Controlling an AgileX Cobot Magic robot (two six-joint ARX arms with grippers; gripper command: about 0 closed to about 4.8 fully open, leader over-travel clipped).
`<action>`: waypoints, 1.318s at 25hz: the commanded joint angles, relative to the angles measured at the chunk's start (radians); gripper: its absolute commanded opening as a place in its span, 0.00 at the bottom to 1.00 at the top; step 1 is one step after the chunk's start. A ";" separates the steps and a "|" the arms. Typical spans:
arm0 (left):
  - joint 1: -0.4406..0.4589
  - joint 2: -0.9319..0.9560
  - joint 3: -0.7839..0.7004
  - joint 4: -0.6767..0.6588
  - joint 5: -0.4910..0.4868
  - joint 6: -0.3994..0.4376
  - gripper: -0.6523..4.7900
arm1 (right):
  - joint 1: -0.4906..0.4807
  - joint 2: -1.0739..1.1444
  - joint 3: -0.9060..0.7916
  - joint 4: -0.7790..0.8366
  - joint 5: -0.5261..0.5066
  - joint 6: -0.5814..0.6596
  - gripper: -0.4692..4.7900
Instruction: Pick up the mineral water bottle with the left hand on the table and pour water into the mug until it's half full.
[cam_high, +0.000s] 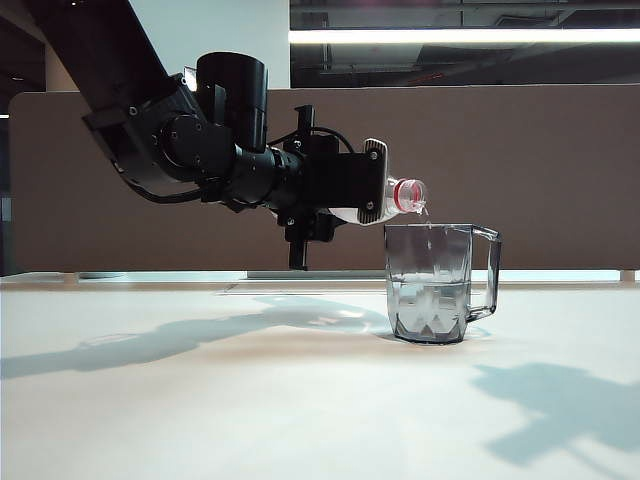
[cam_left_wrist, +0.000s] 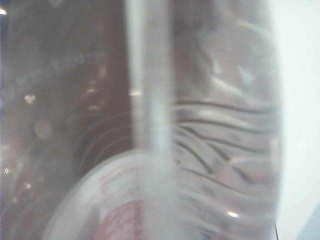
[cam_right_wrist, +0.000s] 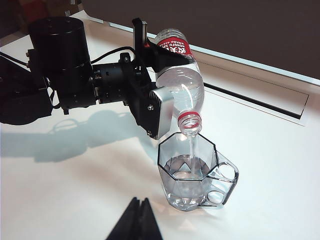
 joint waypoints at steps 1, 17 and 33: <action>-0.001 -0.013 0.006 0.043 0.003 0.004 0.51 | 0.000 -0.003 0.008 0.015 -0.003 -0.003 0.09; -0.002 -0.021 0.004 0.042 0.003 -0.233 0.51 | 0.000 -0.003 0.008 0.015 -0.003 -0.003 0.09; 0.095 -0.290 -0.142 -0.149 0.003 -1.126 0.51 | -0.001 -0.004 0.008 0.019 -0.003 -0.003 0.09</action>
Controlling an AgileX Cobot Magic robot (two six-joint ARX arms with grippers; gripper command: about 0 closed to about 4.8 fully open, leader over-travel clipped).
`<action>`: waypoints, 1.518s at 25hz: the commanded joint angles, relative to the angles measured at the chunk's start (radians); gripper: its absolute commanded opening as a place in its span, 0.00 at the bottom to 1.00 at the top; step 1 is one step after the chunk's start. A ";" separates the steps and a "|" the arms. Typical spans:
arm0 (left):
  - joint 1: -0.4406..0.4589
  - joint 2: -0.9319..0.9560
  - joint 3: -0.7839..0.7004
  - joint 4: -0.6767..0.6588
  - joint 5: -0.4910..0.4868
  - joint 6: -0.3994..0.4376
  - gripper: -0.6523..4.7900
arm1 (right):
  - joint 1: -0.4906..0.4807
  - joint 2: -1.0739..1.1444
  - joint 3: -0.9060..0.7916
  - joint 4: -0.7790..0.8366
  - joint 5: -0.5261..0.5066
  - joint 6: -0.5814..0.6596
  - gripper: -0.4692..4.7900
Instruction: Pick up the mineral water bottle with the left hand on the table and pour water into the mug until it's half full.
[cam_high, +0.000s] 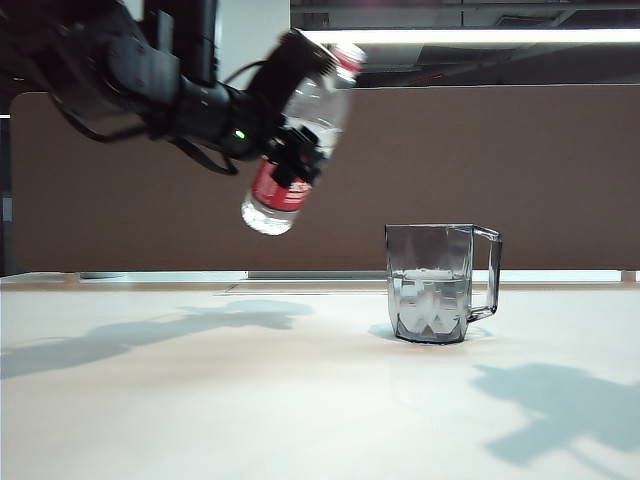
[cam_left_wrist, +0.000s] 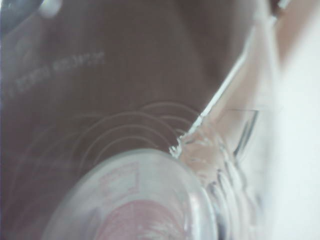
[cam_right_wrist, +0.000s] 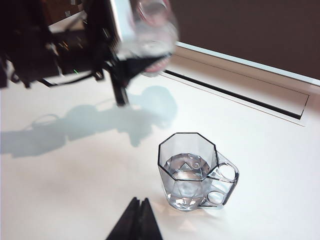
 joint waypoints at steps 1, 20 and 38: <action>0.066 -0.111 -0.061 -0.103 0.000 -0.314 0.51 | 0.000 -0.004 0.008 0.018 -0.003 -0.003 0.09; 0.158 -0.274 -0.400 0.045 0.000 -0.710 0.51 | 0.001 -0.004 0.008 0.018 -0.003 -0.003 0.09; 0.159 -0.272 -0.555 0.166 0.000 -0.707 0.51 | 0.001 -0.004 0.008 0.018 -0.003 -0.003 0.09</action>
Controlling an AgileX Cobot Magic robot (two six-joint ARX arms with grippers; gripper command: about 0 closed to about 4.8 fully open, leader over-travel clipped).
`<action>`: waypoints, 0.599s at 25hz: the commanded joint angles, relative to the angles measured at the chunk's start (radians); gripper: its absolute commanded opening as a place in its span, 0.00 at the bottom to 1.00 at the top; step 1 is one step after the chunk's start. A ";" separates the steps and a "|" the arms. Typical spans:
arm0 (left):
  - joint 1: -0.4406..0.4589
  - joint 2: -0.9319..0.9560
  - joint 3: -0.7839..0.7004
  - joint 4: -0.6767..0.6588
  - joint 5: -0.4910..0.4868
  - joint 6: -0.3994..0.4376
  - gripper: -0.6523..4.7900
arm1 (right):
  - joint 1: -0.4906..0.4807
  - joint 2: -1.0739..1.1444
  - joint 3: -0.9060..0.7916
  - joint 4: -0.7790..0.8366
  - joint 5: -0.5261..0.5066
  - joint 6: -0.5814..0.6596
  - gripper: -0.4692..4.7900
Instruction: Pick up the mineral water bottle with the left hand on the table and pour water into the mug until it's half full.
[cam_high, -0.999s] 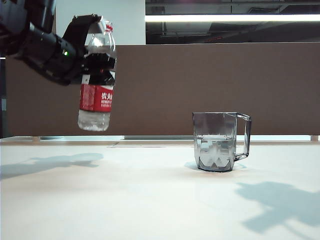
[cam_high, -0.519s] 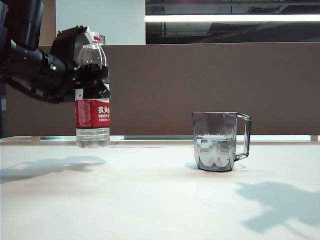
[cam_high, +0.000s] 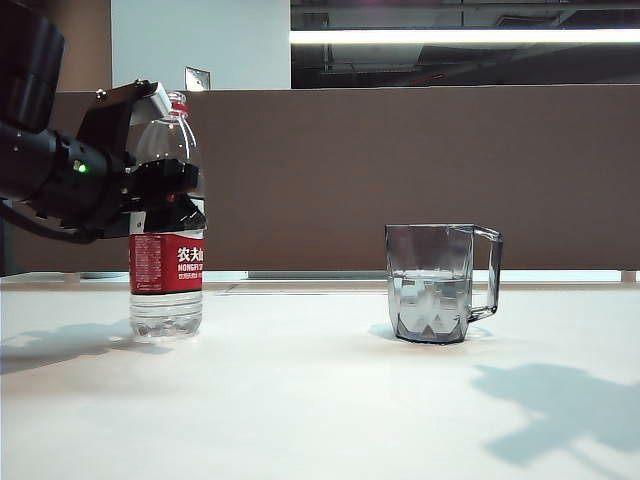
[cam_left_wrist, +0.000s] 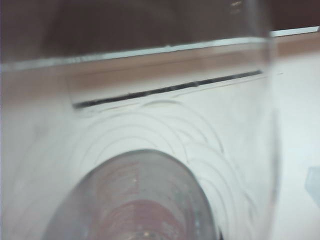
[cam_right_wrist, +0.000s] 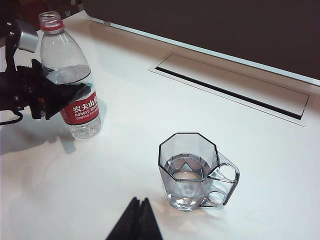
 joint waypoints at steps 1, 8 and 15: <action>0.002 -0.007 -0.015 0.095 0.003 0.016 0.51 | 0.000 -0.004 0.008 0.018 -0.003 -0.003 0.09; 0.002 -0.006 -0.014 0.091 0.003 0.019 0.51 | 0.000 -0.004 0.008 0.018 -0.003 -0.003 0.09; 0.002 -0.002 -0.015 0.089 0.003 0.019 0.51 | 0.000 -0.004 0.008 0.018 -0.003 -0.003 0.09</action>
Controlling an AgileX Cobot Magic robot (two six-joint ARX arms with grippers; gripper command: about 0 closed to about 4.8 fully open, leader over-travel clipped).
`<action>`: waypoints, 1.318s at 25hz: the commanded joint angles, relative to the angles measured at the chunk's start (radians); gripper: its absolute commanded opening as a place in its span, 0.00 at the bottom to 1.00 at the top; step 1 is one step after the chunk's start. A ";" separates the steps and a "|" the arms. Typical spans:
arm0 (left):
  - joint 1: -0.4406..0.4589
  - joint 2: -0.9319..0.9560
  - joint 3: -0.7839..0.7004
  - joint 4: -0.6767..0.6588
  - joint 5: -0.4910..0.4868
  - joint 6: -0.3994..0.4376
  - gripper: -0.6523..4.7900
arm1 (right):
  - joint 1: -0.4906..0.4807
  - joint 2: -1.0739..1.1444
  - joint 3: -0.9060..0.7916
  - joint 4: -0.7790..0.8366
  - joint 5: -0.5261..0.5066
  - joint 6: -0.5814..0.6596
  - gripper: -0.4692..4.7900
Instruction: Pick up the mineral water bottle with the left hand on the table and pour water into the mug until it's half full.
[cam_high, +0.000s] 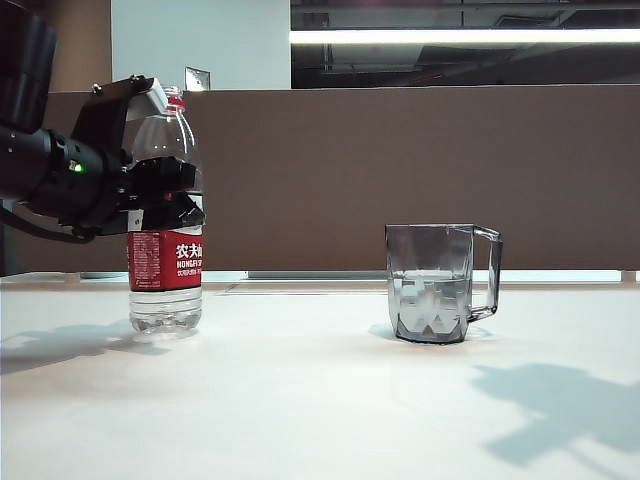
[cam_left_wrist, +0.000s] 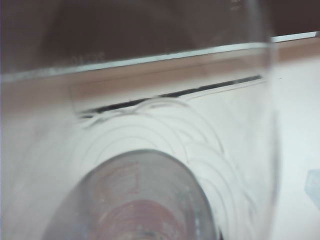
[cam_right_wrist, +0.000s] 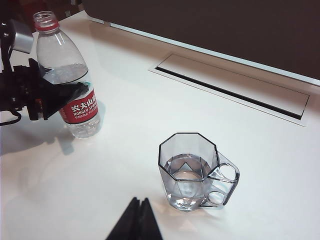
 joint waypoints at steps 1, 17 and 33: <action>0.001 0.002 0.005 0.037 0.003 0.005 0.51 | 0.000 -0.004 0.008 0.018 -0.003 -0.003 0.09; 0.000 0.053 0.006 0.038 0.003 0.004 0.68 | 0.000 -0.004 0.008 0.018 -0.003 -0.003 0.09; -0.001 -0.164 0.006 -0.319 0.004 0.005 0.94 | 0.000 -0.018 0.008 0.011 -0.023 -0.003 0.09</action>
